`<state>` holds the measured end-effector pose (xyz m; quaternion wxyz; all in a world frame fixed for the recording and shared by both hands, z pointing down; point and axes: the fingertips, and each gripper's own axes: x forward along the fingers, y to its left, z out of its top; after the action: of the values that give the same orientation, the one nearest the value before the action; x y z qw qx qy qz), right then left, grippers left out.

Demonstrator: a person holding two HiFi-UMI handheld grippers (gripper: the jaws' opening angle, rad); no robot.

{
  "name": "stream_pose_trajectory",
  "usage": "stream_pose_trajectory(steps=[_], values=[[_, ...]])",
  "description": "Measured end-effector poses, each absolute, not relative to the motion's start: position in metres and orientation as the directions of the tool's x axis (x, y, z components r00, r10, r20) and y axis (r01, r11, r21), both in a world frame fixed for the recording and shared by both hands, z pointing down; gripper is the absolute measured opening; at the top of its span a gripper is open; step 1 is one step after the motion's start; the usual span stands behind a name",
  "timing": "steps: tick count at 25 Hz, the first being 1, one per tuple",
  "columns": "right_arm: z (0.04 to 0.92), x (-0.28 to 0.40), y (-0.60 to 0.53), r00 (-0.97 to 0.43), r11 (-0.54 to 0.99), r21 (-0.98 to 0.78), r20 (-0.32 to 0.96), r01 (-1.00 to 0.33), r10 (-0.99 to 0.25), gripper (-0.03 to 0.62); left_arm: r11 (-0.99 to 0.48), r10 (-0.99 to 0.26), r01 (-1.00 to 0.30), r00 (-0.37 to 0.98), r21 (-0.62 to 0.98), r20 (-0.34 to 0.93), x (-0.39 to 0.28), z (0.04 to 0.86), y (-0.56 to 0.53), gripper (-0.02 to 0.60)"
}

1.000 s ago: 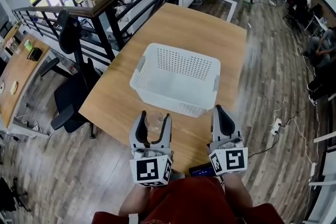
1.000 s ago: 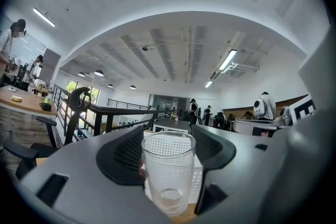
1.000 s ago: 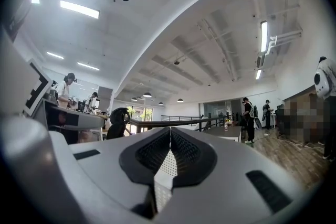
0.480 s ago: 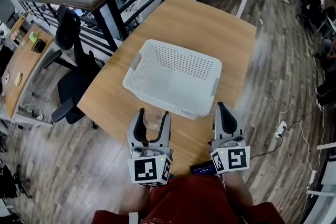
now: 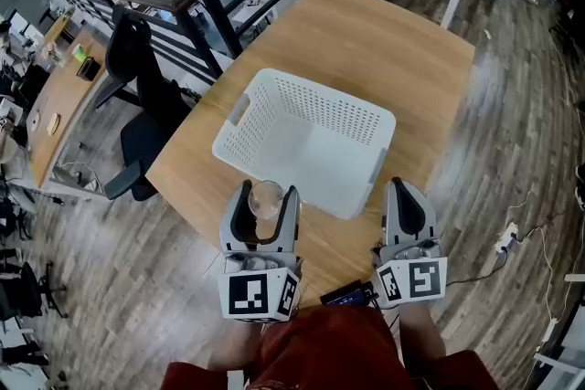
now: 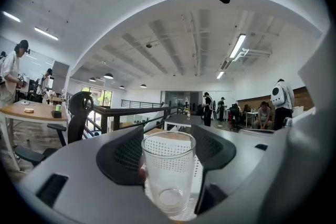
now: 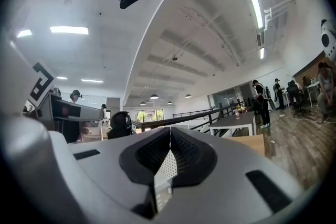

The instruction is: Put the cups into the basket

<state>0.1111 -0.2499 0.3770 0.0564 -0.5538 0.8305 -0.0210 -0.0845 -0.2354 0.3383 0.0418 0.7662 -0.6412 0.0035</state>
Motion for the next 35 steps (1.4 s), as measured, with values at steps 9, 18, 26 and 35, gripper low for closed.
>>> stream_pose_trajectory(steps=[9, 18, 26, 35], values=[[0.391, 0.116, -0.266, -0.442, 0.444, -0.120, -0.043, -0.888, -0.896, 0.011, -0.152, -0.986, -0.986, 0.156, 0.066, 0.063, -0.074, 0.337, -0.264, 0.288], [0.397, 0.114, -0.268, -0.424, 0.423, -0.122, -0.024, -0.898, -0.906, 0.011, -0.196, -0.979, -0.978, 0.200, 0.070, 0.050, -0.075, 0.330, -0.295, 0.288], [0.402, 0.107, -0.272, -0.420, 0.418, -0.113, -0.011, -0.901, -0.908, 0.011, -0.229, -0.969, -0.971, 0.234, 0.063, 0.075, -0.074, 0.341, -0.327, 0.288], [0.409, 0.107, -0.276, -0.412, 0.410, -0.116, 0.001, -0.905, -0.911, 0.011, -0.239, -0.963, -0.967, 0.248, 0.085, 0.105, -0.075, 0.354, -0.361, 0.288]])
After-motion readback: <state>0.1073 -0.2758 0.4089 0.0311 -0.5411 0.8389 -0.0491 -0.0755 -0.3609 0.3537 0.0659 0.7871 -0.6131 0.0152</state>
